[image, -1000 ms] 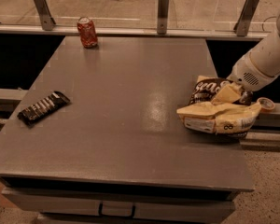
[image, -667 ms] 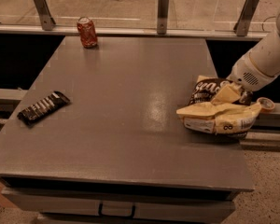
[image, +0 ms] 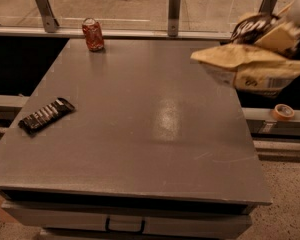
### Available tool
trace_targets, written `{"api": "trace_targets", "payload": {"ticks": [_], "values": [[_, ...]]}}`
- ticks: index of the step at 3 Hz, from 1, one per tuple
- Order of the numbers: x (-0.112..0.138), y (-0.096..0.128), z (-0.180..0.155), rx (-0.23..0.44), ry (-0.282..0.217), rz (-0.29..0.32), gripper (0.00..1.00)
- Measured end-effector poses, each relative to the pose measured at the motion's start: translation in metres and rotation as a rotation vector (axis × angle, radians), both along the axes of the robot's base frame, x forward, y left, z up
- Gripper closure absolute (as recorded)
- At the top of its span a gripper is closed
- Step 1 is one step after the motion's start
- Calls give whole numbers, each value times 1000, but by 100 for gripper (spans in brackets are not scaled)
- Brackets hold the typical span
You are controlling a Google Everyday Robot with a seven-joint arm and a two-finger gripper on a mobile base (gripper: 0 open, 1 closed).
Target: Move brown chip bag near coke can
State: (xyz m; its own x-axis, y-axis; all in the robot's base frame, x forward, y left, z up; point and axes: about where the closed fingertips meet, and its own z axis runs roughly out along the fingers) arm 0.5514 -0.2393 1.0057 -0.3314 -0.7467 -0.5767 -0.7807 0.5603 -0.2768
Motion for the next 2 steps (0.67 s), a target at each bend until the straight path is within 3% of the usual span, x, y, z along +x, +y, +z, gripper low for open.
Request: {"api": "trace_targets", "payload": {"ticks": [1, 2], "values": [[3, -2, 29, 4, -59, -4, 100], [3, -2, 29, 4, -59, -4, 100]]}}
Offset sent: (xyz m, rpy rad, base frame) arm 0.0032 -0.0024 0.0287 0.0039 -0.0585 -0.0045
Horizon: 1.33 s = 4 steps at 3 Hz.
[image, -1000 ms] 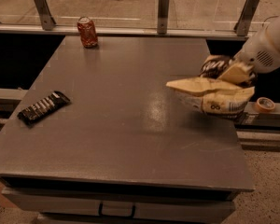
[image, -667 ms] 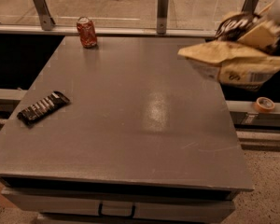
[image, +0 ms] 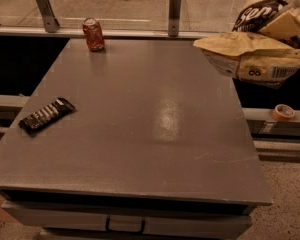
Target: Move brown chip bag near coke can
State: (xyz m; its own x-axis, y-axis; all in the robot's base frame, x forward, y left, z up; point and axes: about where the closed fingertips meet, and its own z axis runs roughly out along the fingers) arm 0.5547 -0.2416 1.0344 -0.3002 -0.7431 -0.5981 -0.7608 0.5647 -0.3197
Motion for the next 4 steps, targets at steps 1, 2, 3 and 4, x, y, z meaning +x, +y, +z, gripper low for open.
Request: {"api": "trace_targets", "payload": {"ticks": [1, 2, 3, 4], "values": [[6, 19, -8, 39, 12, 32, 100], [27, 73, -8, 130, -16, 111, 100], [27, 73, -8, 130, -16, 111, 100], [30, 78, -10, 152, -14, 105, 100]]}}
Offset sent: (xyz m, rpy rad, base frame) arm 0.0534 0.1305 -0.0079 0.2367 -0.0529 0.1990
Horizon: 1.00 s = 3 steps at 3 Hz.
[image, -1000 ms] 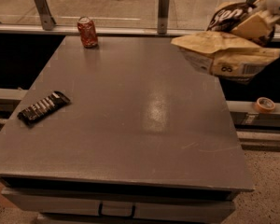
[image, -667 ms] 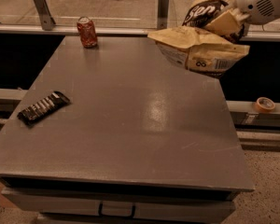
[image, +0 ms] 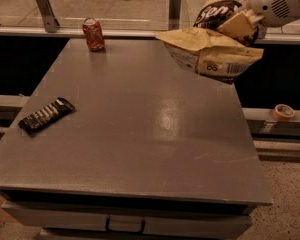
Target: Move brown chip bag near coke can
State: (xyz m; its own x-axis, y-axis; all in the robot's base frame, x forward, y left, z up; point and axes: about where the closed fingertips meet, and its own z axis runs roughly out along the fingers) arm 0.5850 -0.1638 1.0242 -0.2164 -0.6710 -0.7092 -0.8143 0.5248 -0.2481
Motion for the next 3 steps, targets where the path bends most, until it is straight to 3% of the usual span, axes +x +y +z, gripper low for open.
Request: {"api": "trace_targets", "payload": {"ticks": [1, 3], "values": [[26, 28, -10, 86, 4, -1, 100], [118, 159, -28, 314, -26, 49, 100]]}}
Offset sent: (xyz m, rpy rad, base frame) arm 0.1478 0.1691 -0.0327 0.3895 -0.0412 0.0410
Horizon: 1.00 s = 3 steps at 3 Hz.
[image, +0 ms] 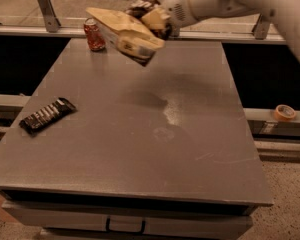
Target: Move brown chip bag near coke can
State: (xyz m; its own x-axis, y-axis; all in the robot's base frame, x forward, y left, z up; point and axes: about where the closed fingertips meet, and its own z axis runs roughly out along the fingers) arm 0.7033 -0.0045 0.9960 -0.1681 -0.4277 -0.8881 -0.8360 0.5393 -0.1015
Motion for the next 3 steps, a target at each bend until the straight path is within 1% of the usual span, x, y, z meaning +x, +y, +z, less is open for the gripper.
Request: {"api": "trace_targets", "payload": {"ticks": [1, 2, 3], "values": [[21, 55, -9, 33, -19, 13, 100], [39, 86, -30, 19, -25, -28, 100], [61, 87, -54, 0, -7, -95, 82]]}}
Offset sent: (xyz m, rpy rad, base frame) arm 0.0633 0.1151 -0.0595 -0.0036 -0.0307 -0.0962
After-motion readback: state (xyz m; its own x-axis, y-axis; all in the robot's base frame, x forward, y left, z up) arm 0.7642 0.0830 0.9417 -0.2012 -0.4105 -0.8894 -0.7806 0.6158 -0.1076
